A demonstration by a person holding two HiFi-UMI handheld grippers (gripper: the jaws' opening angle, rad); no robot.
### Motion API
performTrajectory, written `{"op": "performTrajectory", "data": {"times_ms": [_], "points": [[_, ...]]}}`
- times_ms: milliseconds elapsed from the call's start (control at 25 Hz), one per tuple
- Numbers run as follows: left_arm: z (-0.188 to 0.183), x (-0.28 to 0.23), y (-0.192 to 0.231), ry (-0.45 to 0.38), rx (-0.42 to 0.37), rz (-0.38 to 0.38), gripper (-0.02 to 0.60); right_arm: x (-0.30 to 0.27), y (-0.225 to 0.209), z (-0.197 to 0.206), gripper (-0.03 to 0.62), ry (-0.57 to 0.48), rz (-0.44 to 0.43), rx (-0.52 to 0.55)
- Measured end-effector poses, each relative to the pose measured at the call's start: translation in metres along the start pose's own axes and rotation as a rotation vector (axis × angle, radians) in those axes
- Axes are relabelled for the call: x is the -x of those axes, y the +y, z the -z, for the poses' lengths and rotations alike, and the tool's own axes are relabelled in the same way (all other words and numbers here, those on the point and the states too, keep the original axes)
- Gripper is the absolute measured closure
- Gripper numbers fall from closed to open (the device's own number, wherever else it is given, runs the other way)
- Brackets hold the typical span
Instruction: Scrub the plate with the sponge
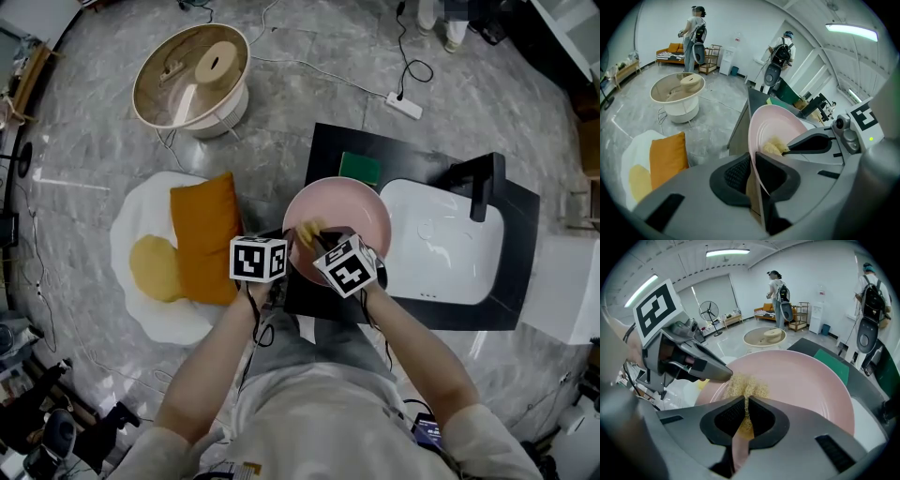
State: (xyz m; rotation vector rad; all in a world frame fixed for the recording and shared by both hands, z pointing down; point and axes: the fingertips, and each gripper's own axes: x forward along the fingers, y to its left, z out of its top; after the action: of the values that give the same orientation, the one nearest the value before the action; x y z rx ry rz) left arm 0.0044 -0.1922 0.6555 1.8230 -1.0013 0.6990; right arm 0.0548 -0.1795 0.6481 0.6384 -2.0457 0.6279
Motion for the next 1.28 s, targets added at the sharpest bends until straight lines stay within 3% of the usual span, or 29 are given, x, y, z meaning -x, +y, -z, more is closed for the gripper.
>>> {"op": "performTrajectory", "data": {"times_ms": [360,600,760,880,1280], "points": [[0.002,-0.001,-0.001,0.009,-0.008,0.017,0.531,-0.017,-0.031,-0.035,0.546,0.015,0.035,0.12],[0.0,0.001,0.001,-0.006,-0.002,0.003,0.532,-0.008,-0.07,-0.037,0.548,0.018,0.079,0.077],[-0.003,0.004,0.008,-0.02,0.048,-0.009,0.546,0.007,-0.098,-0.023,0.548,0.062,0.123,0.049],[-0.008,0.002,0.01,-0.022,0.042,-0.01,0.552,0.018,-0.106,-0.005,0.548,0.091,0.131,0.043],[-0.014,0.001,0.013,-0.033,0.038,-0.066,0.554,0.05,-0.071,0.067,0.549,0.282,0.138,0.217]]}}
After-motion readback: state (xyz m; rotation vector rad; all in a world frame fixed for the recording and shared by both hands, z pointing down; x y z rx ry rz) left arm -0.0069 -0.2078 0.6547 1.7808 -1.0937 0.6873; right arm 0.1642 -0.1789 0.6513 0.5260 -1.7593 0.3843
